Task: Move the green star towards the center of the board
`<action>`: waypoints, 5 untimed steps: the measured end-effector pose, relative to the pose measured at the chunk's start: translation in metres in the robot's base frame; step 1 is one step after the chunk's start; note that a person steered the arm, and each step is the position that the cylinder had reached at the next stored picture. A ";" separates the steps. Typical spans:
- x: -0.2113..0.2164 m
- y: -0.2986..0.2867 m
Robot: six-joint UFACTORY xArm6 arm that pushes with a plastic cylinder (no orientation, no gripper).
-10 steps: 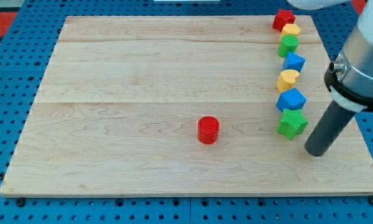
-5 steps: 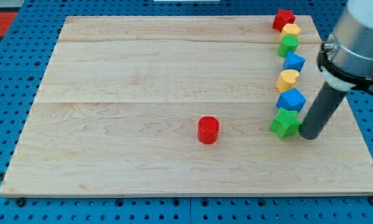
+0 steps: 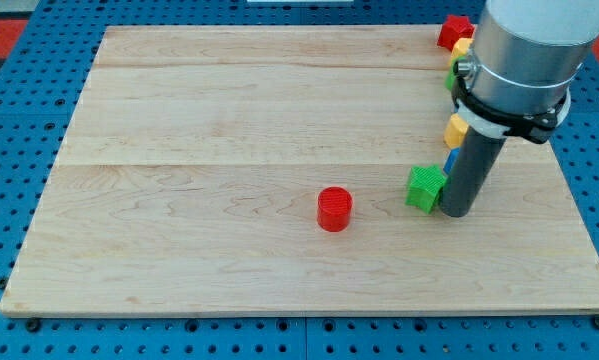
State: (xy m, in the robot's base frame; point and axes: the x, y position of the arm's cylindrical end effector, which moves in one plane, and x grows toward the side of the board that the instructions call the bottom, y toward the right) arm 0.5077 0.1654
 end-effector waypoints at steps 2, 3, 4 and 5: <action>-0.010 0.001; -0.023 -0.015; -0.024 -0.044; -0.028 -0.081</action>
